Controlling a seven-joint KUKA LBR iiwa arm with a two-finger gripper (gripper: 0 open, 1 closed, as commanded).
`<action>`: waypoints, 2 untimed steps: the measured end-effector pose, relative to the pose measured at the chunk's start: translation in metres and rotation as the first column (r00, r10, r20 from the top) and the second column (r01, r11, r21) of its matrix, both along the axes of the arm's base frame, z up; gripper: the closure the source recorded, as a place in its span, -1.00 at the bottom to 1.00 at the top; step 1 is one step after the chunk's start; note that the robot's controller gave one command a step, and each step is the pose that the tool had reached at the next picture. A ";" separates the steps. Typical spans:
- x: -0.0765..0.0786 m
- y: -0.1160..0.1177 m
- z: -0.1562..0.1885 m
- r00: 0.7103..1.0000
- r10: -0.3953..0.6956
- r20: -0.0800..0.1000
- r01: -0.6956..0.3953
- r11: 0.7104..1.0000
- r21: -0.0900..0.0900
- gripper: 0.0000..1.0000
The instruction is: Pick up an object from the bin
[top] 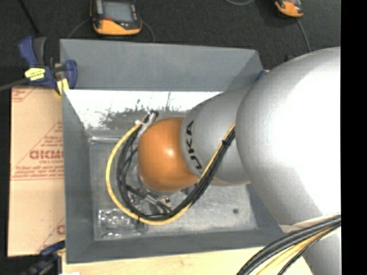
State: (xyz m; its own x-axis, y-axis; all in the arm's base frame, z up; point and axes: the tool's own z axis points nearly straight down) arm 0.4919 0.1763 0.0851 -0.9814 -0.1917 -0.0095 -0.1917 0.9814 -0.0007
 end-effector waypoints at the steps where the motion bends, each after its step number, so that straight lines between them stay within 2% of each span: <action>1: -0.004 0.016 0.134 0.999 0.033 0.002 -0.033 0.999 0.002 1.00; 2: -0.005 0.015 0.129 0.999 0.032 -0.007 -0.032 0.999 -0.001 -1.00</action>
Offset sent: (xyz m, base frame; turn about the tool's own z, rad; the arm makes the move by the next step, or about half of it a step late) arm -0.0064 0.0159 0.1288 -0.0367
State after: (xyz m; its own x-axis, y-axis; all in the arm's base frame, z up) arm 0.4868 0.1912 0.2145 -0.9747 -0.2235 -0.0030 -0.2235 0.9747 -0.0001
